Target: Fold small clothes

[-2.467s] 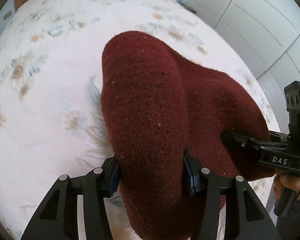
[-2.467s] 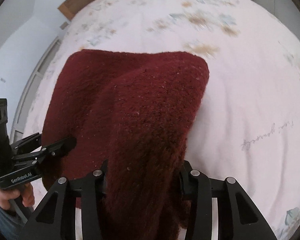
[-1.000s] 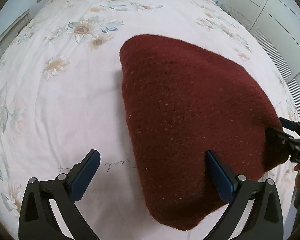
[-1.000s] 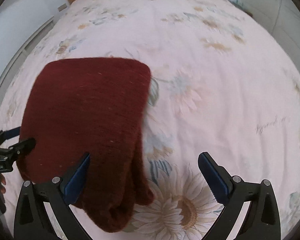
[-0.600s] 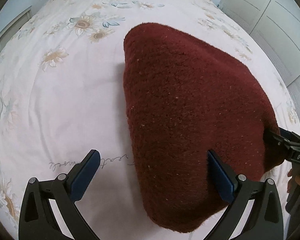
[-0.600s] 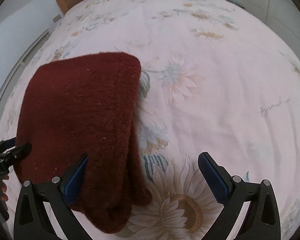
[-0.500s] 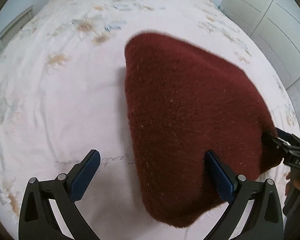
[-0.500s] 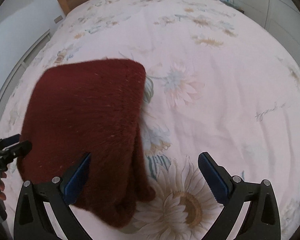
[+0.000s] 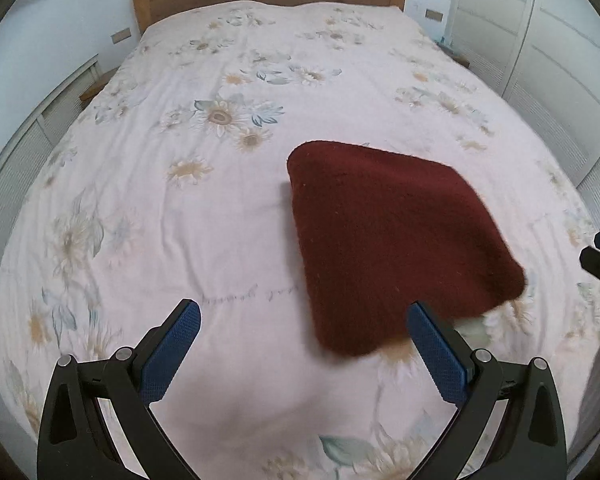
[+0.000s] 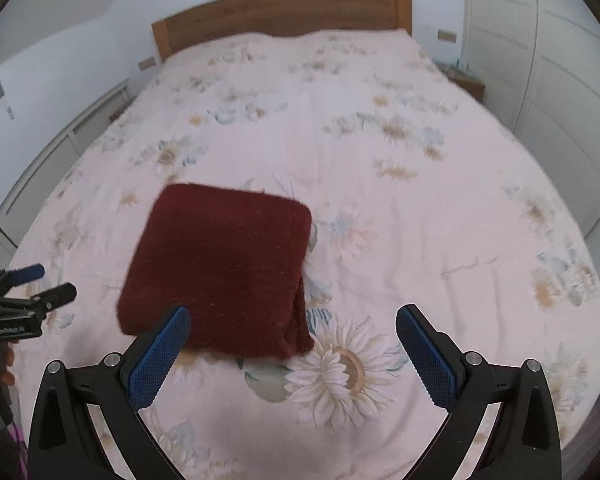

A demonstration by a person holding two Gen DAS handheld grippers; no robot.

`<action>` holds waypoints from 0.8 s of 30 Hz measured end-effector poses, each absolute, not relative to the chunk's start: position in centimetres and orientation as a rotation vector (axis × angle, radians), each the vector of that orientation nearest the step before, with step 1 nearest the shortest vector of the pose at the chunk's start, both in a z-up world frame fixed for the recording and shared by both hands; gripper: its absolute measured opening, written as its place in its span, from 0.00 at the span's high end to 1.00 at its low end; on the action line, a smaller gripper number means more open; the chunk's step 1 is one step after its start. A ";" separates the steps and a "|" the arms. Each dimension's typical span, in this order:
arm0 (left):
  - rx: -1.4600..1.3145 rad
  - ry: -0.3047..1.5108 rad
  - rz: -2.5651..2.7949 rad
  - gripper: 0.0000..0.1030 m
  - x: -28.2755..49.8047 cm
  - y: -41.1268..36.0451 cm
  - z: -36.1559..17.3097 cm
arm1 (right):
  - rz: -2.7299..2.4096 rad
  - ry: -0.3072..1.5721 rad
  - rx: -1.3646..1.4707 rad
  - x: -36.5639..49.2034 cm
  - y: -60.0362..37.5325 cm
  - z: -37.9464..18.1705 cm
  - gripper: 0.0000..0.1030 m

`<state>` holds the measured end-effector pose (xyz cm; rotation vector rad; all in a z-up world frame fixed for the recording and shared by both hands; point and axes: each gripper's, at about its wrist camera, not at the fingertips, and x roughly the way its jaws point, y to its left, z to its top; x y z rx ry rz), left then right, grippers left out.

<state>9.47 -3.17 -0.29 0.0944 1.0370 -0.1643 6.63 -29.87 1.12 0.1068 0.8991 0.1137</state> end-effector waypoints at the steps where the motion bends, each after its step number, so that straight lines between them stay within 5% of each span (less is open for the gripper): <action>1: 0.090 1.033 -0.168 0.01 8.9 -3.1 0.0 | 0.112 0.891 0.101 6.1 -29.9 1.6 0.00; 24: 0.148 1.014 -0.114 0.01 3.7 -2.5 1.5 | 0.074 0.911 0.031 2.0 -29.4 1.0 0.00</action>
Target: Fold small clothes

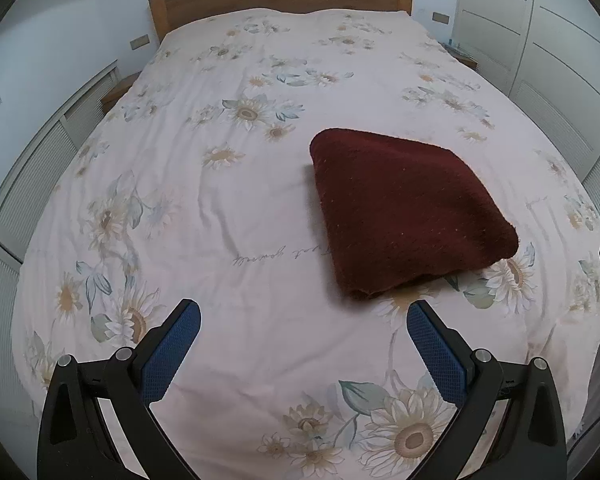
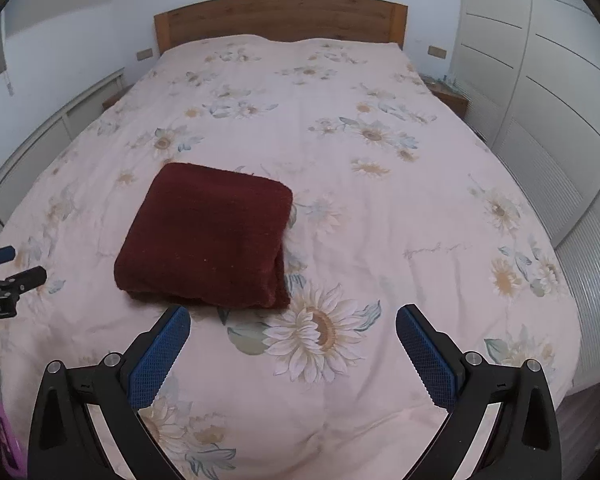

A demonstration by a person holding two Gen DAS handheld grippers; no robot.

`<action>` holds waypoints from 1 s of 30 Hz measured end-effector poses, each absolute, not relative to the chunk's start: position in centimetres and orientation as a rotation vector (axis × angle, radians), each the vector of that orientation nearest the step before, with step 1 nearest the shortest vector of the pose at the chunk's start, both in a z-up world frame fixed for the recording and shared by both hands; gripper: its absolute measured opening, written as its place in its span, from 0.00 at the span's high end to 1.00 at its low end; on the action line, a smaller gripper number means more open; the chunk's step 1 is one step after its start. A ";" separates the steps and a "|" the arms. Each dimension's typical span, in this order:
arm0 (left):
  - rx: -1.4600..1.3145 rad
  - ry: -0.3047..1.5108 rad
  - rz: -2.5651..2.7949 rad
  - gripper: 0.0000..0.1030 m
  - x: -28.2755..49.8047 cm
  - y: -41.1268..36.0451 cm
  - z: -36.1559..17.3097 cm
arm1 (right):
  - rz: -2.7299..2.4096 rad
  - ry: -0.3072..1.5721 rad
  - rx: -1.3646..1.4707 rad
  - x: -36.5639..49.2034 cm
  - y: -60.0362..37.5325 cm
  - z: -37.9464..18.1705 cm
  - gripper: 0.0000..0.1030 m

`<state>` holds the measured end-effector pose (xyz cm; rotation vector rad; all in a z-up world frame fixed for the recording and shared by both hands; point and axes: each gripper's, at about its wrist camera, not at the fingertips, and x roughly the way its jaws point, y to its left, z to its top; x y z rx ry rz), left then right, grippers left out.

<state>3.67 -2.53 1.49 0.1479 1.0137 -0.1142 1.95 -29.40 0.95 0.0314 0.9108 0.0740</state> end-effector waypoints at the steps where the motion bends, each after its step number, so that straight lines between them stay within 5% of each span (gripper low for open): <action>1: 0.147 1.014 -0.112 0.01 3.7 -2.4 1.4 | 0.074 0.911 0.033 2.0 -29.4 0.9 0.00; 30: 0.153 1.003 -0.069 0.01 3.2 -1.9 1.2 | 0.083 0.929 0.004 1.6 -29.2 1.1 0.00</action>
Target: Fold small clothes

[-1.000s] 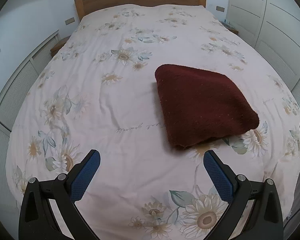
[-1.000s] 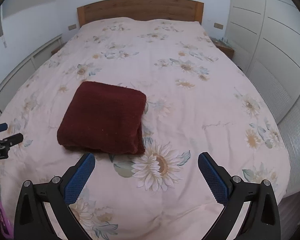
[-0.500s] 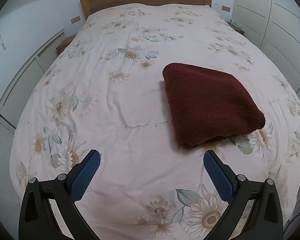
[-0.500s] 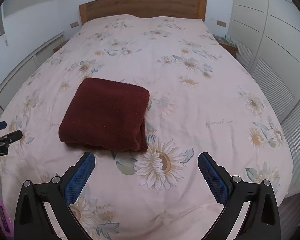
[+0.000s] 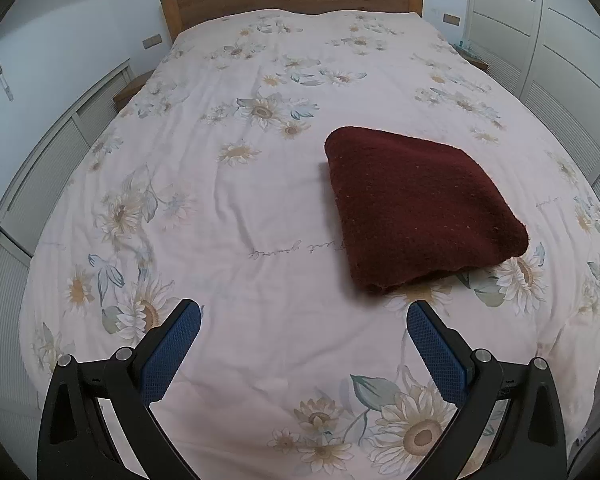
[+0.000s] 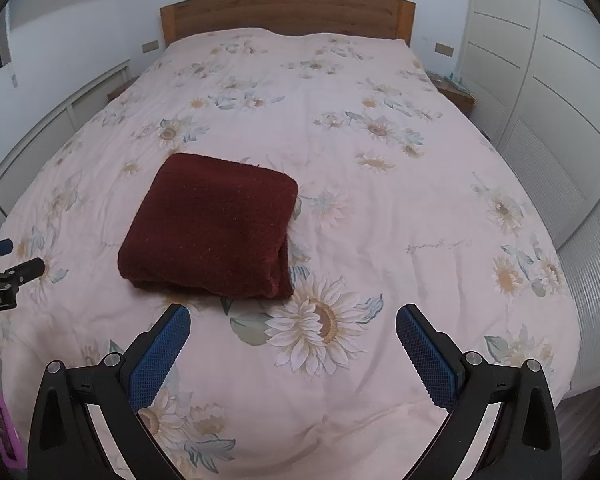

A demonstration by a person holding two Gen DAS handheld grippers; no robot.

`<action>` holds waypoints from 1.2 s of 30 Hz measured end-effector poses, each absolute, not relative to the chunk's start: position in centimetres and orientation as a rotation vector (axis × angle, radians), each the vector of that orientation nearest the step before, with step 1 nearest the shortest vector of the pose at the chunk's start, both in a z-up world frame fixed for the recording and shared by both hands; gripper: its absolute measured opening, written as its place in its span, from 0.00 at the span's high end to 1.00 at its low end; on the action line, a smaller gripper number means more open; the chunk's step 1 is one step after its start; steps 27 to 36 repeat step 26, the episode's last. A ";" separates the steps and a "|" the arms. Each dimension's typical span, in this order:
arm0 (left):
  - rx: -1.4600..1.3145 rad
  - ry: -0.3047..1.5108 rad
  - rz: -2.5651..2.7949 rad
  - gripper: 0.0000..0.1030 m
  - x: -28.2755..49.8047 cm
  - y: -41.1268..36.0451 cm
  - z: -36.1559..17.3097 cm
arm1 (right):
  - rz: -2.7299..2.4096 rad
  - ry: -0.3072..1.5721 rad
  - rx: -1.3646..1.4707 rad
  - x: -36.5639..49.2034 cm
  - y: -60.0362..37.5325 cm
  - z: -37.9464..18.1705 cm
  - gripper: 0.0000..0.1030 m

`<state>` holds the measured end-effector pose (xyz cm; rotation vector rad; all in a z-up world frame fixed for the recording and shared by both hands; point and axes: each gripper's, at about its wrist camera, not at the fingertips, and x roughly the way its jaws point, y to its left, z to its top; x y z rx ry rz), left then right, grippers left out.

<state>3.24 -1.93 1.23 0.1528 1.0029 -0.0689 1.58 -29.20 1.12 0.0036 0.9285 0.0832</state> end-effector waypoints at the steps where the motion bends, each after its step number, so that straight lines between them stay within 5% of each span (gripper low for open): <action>1: 0.155 1.002 -0.070 0.01 3.2 -2.0 1.2 | 0.083 0.928 0.003 1.5 -29.2 1.2 0.00; 36: 0.154 0.992 -0.081 0.01 2.5 -2.3 2.1 | 0.080 0.946 -0.002 1.2 -29.2 1.0 0.00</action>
